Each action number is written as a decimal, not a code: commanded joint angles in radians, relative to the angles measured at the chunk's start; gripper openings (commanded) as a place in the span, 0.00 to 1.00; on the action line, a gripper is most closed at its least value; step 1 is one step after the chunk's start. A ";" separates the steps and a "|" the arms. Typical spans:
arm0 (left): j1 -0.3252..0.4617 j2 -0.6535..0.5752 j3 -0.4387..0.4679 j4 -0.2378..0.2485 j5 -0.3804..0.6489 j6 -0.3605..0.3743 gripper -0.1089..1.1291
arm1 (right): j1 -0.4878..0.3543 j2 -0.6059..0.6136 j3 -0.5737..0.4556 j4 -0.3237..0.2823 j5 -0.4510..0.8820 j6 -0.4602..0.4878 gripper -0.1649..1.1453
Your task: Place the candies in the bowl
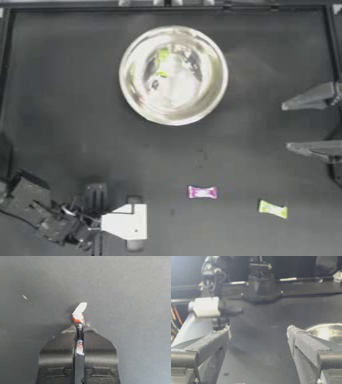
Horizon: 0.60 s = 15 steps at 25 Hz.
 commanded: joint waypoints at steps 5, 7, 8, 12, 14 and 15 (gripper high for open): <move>0.104 -0.265 0.003 0.074 0.000 0.028 0.28 | 0.000 0.006 -0.018 0.002 -0.008 0.002 0.87; 0.152 -0.321 0.012 0.078 -0.002 0.057 0.28 | 0.002 0.008 -0.018 0.002 -0.008 0.002 0.87; 0.178 -0.348 0.015 0.080 -0.002 0.072 0.28 | 0.002 0.009 -0.017 0.002 -0.008 0.002 0.87; 0.287 -0.449 0.023 0.083 -0.005 0.164 0.28 | 0.002 0.014 -0.014 0.002 -0.018 0.002 0.87; 0.350 -0.488 0.028 0.083 -0.021 0.212 0.28 | 0.000 0.014 -0.014 0.002 -0.018 0.002 0.87; 0.380 -0.502 0.031 0.083 -0.035 0.230 0.28 | 0.002 0.014 -0.012 0.002 -0.018 0.002 0.87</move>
